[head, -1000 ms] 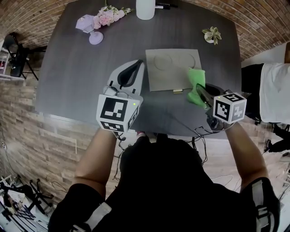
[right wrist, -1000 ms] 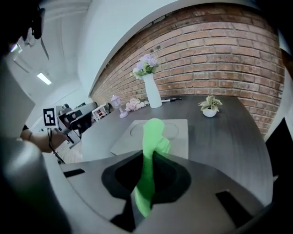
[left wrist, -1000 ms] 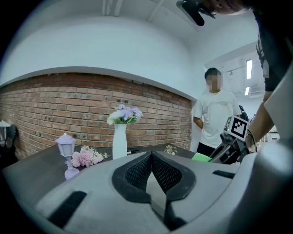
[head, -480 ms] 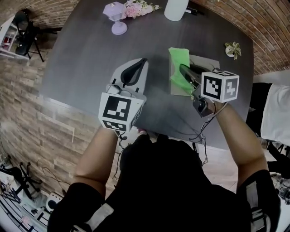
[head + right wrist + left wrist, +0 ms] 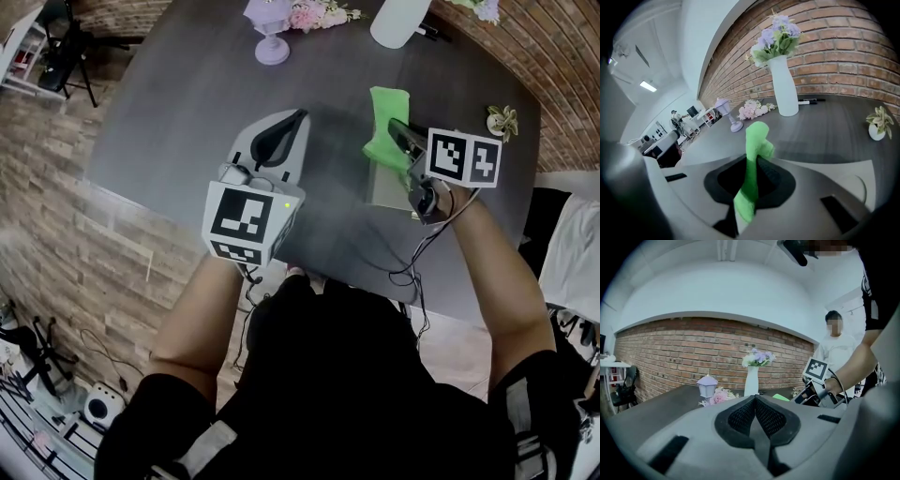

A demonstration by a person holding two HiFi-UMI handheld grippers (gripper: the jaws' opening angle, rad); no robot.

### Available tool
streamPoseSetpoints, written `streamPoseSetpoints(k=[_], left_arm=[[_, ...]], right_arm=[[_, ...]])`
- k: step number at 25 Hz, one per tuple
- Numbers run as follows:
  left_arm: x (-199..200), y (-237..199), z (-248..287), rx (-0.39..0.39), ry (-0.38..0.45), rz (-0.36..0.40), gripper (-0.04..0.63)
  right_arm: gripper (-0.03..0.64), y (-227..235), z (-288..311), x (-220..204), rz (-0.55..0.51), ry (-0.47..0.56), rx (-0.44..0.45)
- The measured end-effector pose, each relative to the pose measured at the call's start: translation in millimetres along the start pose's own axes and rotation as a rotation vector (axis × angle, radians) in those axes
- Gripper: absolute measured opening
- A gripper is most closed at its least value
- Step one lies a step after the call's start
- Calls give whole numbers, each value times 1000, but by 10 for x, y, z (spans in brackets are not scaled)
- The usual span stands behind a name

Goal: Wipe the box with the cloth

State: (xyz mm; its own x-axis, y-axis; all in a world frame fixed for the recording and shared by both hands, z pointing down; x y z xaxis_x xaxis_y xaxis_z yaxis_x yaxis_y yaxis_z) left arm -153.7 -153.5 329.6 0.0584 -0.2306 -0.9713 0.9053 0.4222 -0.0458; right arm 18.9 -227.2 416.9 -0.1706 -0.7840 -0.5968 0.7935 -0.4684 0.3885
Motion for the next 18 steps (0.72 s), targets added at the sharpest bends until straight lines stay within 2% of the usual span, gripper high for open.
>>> streamPoseSetpoints(k=[18], left_arm=[[-37,381,309,-50,-46,19,9]], right_arm=[[38,836,-270,-178,50,-38,-98]])
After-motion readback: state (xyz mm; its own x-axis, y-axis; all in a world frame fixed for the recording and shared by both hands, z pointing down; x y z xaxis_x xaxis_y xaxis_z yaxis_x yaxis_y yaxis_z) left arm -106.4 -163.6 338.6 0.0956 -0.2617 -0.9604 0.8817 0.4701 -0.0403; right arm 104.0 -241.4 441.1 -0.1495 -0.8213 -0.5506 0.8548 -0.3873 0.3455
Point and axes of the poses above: the fingertips, and each gripper's own axes: z forward along the fingers, y to its right, x out of its top, the point moved 2 cm from there along -z, backward along the fingers, and after that the axes turned 3 degrees about -y, right-handed, at the moved point
